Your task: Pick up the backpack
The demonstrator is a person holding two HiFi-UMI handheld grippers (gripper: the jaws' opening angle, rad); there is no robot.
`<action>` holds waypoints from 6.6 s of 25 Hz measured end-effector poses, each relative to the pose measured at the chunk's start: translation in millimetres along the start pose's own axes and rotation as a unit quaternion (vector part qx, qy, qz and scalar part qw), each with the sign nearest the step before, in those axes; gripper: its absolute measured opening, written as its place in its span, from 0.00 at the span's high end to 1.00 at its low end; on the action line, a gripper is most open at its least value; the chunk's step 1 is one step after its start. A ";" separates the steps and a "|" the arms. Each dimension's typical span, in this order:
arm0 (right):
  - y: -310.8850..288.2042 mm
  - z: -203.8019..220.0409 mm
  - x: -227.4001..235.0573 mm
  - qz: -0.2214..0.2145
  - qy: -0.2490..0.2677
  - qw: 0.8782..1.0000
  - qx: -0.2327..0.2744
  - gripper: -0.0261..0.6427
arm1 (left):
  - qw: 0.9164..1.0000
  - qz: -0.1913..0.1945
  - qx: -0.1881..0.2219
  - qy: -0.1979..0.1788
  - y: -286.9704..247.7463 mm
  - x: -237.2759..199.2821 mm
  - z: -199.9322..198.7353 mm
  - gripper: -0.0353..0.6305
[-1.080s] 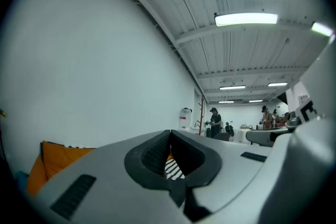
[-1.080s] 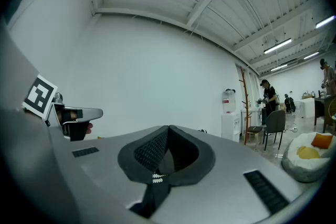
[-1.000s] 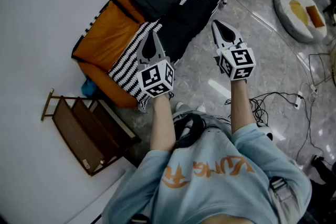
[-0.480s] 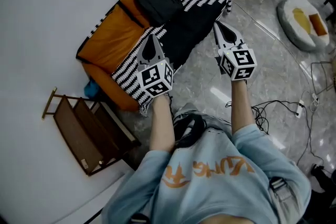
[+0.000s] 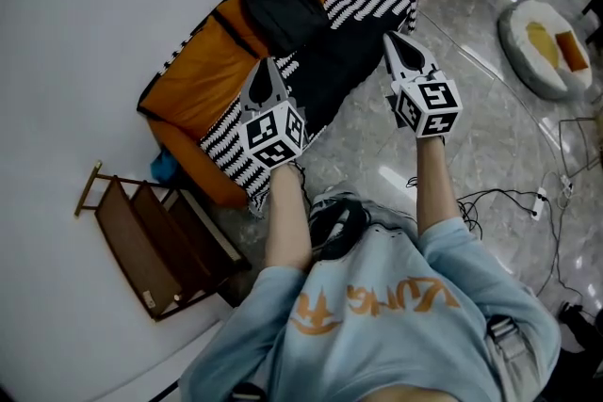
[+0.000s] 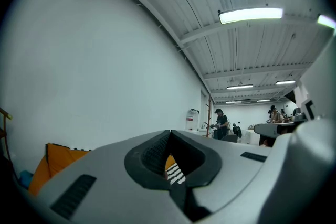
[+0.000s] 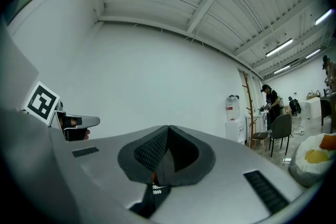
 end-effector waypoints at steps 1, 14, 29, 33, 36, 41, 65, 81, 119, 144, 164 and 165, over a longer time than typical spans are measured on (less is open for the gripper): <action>-0.8 -0.7 2.9 0.000 0.001 1.000 0.001 0.96 | 1.000 0.000 0.002 0.002 -2.5 1.1 -0.3 0.92; -24.7 10.4 51.2 0.021 0.010 1.000 0.004 0.96 | 1.000 0.006 0.005 0.013 -62.9 8.1 13.3 0.92; -175.3 69.2 106.8 0.032 -0.037 0.998 -0.029 0.96 | 0.999 0.013 -0.045 -0.005 -234.5 -28.3 39.1 0.92; -231.1 90.0 122.2 0.037 -0.056 0.997 -0.048 0.96 | 0.997 0.015 -0.070 -0.005 -294.5 -43.0 50.8 0.92; -273.1 100.5 126.2 0.029 -0.059 0.995 -0.068 0.96 | 0.996 0.009 -0.091 0.002 -332.4 -59.0 61.6 0.92; -349.5 106.2 130.6 0.005 -0.046 0.994 -0.099 0.96 | 0.993 -0.013 -0.112 0.030 -392.8 -93.0 76.3 0.92; -575.7 140.2 41.7 -0.143 0.026 0.968 -0.203 0.96 | 0.961 -0.154 -0.162 0.164 -481.4 -262.3 145.7 0.92; -626.0 187.3 45.9 -0.190 0.007 0.954 -0.233 0.96 | 0.955 -0.159 -0.182 0.172 -505.7 -276.3 175.8 0.92; -778.5 404.9 100.3 -0.236 0.006 0.885 -0.402 0.83 | 0.883 -0.277 -0.308 0.220 -585.8 -340.6 338.6 0.70; -832.1 457.3 79.0 -0.246 -0.011 0.869 -0.430 0.75 | 0.881 -0.264 -0.365 0.144 -611.6 -390.4 364.0 0.62; -768.3 405.1 89.1 -0.202 -0.054 0.877 -0.433 0.89 | 0.883 -0.261 -0.361 0.145 -567.1 -339.7 311.6 0.79; -762.6 395.2 88.3 -0.199 -0.055 0.878 -0.431 0.89 | 0.885 -0.262 -0.358 0.144 -562.8 -336.2 304.7 0.79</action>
Point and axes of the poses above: the fingertips, and each gripper's own axes: y backward along the fingers, x to its right, z out of its underside, the point moved 9 cm from there along y, backward along the fingers, and after that the axes turned 9 degrees about y, right-handed, at the moved point
